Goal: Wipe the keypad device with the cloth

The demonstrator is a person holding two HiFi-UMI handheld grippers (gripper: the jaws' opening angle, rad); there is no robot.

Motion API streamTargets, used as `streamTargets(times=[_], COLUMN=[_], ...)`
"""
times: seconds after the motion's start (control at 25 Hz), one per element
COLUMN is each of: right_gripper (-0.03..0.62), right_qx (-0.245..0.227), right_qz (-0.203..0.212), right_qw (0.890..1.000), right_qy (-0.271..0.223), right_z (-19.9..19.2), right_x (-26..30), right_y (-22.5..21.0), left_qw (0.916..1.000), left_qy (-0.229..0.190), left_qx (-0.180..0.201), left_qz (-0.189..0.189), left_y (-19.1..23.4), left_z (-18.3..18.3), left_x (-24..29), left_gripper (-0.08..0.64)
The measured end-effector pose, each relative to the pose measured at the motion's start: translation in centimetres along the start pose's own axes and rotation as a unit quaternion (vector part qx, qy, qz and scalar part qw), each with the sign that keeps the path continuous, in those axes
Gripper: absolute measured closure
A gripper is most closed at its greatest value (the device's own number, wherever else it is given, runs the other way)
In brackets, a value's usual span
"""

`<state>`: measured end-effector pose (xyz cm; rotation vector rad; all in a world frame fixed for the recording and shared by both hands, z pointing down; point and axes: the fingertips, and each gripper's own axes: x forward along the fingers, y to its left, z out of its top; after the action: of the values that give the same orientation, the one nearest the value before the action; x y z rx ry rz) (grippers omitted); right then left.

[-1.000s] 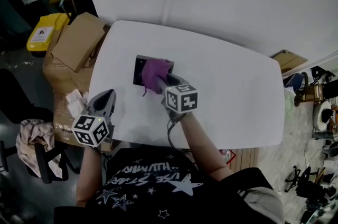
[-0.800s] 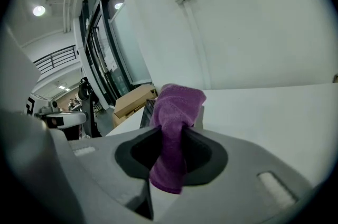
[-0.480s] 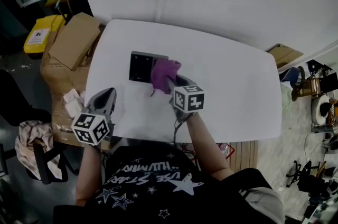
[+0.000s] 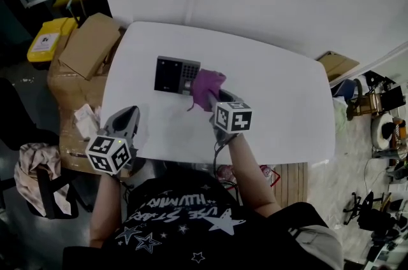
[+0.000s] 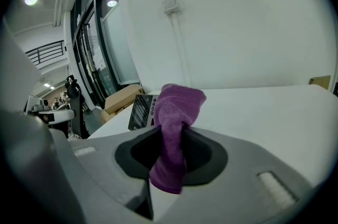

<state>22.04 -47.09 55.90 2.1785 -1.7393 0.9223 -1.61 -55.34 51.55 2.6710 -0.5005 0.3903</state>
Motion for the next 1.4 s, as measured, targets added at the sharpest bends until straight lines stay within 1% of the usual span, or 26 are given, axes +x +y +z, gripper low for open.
streamTargets(times=[0.2, 0.4, 0.72, 1.0, 1.16, 1.4], right_gripper=[0.494, 0.494, 0.494, 0.494, 0.494, 0.494], right_qx=[-0.014, -0.025, -0.038, -0.048, -0.063, -0.072], right_qz=[0.007, 0.024, 0.046, 0.063, 0.061, 0.063], right_qw=[1.0, 0.999, 0.998, 0.997, 0.996, 0.995], right_qy=[-0.006, -0.01, -0.013, -0.016, -0.016, -0.009], right_z=[-0.3, -1.1, -3.9, -7.2, -9.2, -11.1], right_x=[-1.9, -4.2, -8.2, -12.1, -15.2, -17.5], right_y=[2.2, 5.8, 10.6, 14.7, 16.2, 17.2], left_qw=[0.9999, 0.9996, 0.9988, 0.9987, 0.9978, 0.9972], left_qy=[-0.01, -0.019, -0.032, -0.035, -0.039, -0.047], left_qx=[-0.003, -0.011, -0.016, -0.019, -0.035, -0.038], left_qz=[0.005, 0.017, 0.033, 0.031, 0.039, 0.044], left_y=[-0.7, -1.4, -3.1, -5.0, -5.2, -6.3], left_z=[-0.7, -1.5, -3.3, -6.0, -7.3, -8.4], left_x=[-2.8, -7.0, -13.3, -17.8, -20.1, -21.9], left_gripper=[0.552, 0.552, 0.552, 0.552, 0.552, 0.552])
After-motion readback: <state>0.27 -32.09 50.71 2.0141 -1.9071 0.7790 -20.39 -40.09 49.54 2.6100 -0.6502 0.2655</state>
